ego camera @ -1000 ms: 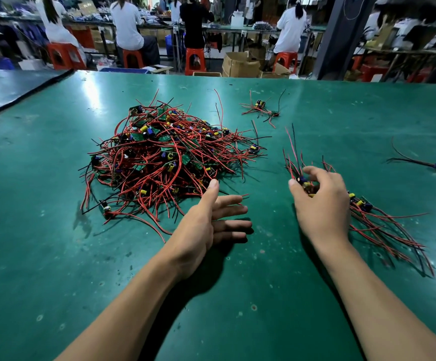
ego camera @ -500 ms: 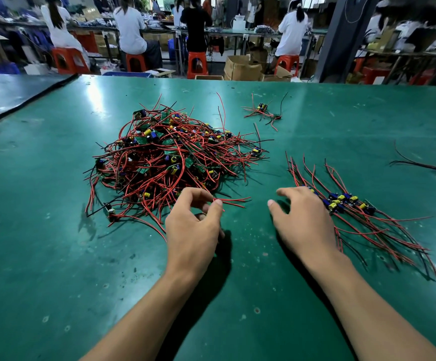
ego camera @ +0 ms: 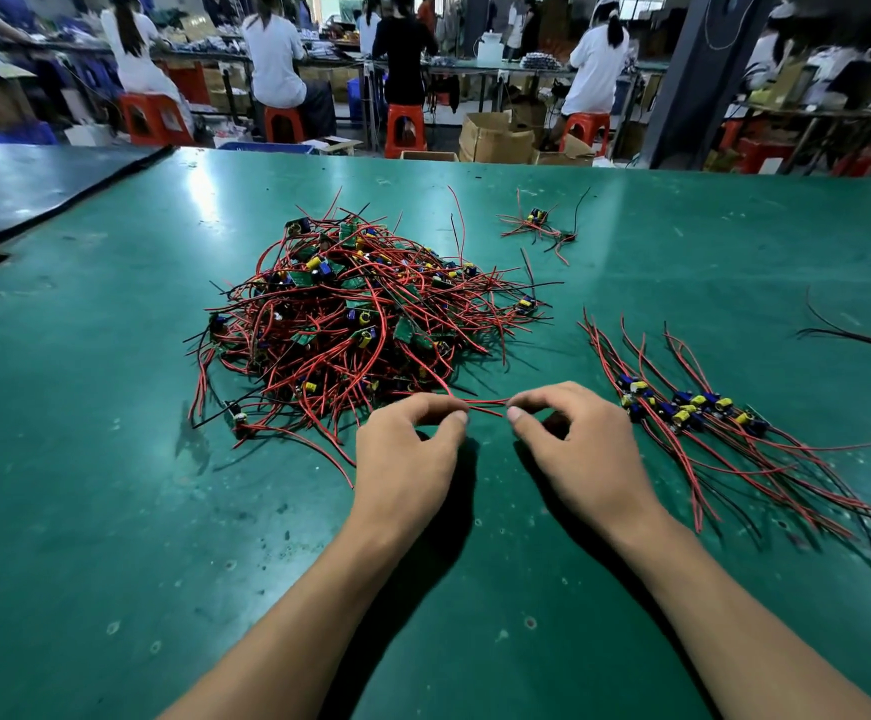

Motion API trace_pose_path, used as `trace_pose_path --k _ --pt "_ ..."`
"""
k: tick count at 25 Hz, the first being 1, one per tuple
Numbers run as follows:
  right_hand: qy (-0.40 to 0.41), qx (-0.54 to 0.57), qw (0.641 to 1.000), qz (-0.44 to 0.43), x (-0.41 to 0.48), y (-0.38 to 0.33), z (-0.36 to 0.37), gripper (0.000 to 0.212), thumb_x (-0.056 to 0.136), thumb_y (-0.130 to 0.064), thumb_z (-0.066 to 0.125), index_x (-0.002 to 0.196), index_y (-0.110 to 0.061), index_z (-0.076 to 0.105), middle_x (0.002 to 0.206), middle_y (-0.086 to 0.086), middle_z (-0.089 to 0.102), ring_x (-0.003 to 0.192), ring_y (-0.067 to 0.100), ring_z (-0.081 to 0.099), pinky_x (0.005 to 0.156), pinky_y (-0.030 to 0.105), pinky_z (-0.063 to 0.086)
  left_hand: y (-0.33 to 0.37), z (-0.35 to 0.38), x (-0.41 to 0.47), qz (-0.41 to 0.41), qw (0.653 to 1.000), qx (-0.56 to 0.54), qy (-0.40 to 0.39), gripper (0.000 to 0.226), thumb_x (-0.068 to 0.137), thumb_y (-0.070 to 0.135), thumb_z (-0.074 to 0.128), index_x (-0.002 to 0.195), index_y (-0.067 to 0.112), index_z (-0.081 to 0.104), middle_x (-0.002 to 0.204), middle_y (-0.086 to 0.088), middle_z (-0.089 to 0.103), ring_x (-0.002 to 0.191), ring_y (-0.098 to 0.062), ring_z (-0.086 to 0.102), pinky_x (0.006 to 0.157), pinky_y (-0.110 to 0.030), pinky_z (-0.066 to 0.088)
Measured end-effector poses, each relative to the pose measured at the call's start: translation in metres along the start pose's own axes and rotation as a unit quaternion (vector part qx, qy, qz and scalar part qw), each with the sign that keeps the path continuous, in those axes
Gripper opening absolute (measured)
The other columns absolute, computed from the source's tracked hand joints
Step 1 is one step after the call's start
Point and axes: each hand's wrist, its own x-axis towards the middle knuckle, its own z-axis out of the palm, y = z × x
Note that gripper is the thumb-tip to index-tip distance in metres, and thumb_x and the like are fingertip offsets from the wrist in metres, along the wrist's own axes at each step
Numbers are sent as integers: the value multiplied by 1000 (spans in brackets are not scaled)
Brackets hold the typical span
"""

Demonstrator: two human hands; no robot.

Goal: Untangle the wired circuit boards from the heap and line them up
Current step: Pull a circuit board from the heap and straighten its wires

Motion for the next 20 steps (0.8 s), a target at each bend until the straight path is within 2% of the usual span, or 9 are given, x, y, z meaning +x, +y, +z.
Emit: trace_pose_path --k 2,4,7,10,13,15,16,18,20 --pt "-11 48 998 38 1 1 -3 18 83 -14 77 97 -24 75 84 -10 69 58 1 53 62 14 42 2 2 -7 38 996 -21 -73 9 85 16 71 87 21 78 74 12 74 61 2 62 66 -23 49" --pt "-64 62 995 49 1 2 -4 37 81 -12 80 112 -28 71 88 -8 67 52 3 47 57 17 42 7 4 -16 65 984 -40 -158 11 84 13 72 87 21 79 64 14 70 51 6 56 55 -13 42" --pt "-141 34 989 -11 0 2 -6 64 78 -12 73 136 -36 57 101 -4 61 55 4 42 57 21 44 11 4 -19 2 956 -152 -250 4 82 13 73 82 16 76 46 7 57 37 -5 44 42 -16 33" --pt "-186 27 980 -72 -3 -1 -10 73 72 -34 55 143 -43 47 105 -7 57 59 5 41 62 23 44 17 1 -19 -78 902 -250 -344 5 74 15 72 78 17 76 57 -2 58 41 -8 43 44 -21 31" --pt "-194 68 971 -118 -4 -5 -11 62 75 -36 56 137 -32 57 101 -5 62 68 8 54 69 22 48 20 -2 -19 -111 862 -291 -399 10 75 12 69 81 17 76 61 0 60 45 -8 45 45 -19 32" --pt "-183 107 971 -112 -5 -7 -9 47 84 -25 63 131 -20 65 105 -2 70 90 14 68 82 28 53 18 -6 -16 -126 840 -333 -409 12 76 13 69 85 16 76 63 0 62 46 -10 49 47 -20 34" --pt "-178 151 969 -81 -6 -9 -8 39 88 -21 65 127 -16 68 108 -1 74 98 14 70 86 28 54 18 -8 -15 -132 829 -349 -416 13 75 15 69 86 16 76 69 -1 66 48 -10 52 48 -20 37" --pt "-151 304 940 42 -5 -17 -5 23 89 -20 71 112 -16 76 100 1 76 87 12 70 76 23 55 18 -10 -12 -147 820 -370 -411 10 77 14 69 85 17 75 83 -2 70 52 -11 56 52 -20 42" --pt "-117 446 876 141 -1 -23 -8 18 84 -22 70 96 -13 79 89 7 73 67 12 62 58 22 53 17 -8 -9 -176 830 -375 -373 9 78 8 71 82 16 72 88 -6 71 53 -13 57 51 -20 46"
